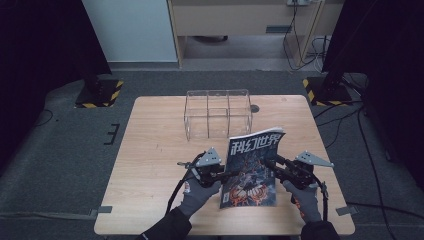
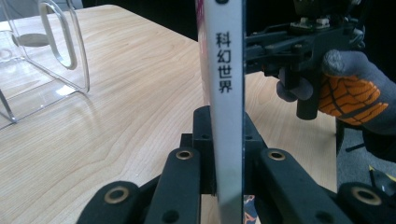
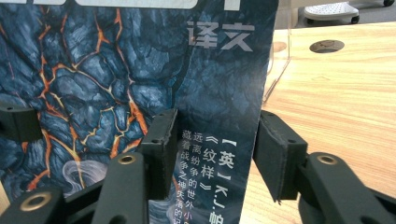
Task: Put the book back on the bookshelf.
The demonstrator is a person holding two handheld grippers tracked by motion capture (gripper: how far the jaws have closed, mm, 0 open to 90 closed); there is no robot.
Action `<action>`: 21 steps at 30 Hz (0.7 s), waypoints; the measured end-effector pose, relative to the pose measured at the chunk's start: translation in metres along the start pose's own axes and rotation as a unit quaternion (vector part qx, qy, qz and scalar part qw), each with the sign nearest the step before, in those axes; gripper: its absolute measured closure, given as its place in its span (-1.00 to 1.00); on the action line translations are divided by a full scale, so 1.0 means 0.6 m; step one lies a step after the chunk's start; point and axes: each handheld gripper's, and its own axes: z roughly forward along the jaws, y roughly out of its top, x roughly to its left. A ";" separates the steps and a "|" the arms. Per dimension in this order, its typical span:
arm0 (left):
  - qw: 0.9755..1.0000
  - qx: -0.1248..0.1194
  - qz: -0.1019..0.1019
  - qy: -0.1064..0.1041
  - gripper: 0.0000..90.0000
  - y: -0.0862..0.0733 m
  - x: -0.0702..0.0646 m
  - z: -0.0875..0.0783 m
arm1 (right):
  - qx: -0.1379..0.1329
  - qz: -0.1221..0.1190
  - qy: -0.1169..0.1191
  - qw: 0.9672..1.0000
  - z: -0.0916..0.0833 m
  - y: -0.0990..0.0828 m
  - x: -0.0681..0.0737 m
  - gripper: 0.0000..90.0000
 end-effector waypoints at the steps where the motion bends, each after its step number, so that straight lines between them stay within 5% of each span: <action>1: 1.000 -0.001 -0.003 0.001 0.83 0.001 0.001 -0.002 | 0.000 0.000 0.000 1.000 0.001 0.000 0.001 0.11; 13: 1.000 -0.023 -0.002 0.013 0.83 0.021 0.004 -0.030 | -0.017 0.000 -0.019 1.000 -0.010 0.003 -0.007 -0.16; 21: 0.999 -0.043 0.001 0.024 0.83 0.038 0.006 -0.055 | -0.013 -0.007 -0.075 0.997 -0.011 -0.002 -0.022 -0.40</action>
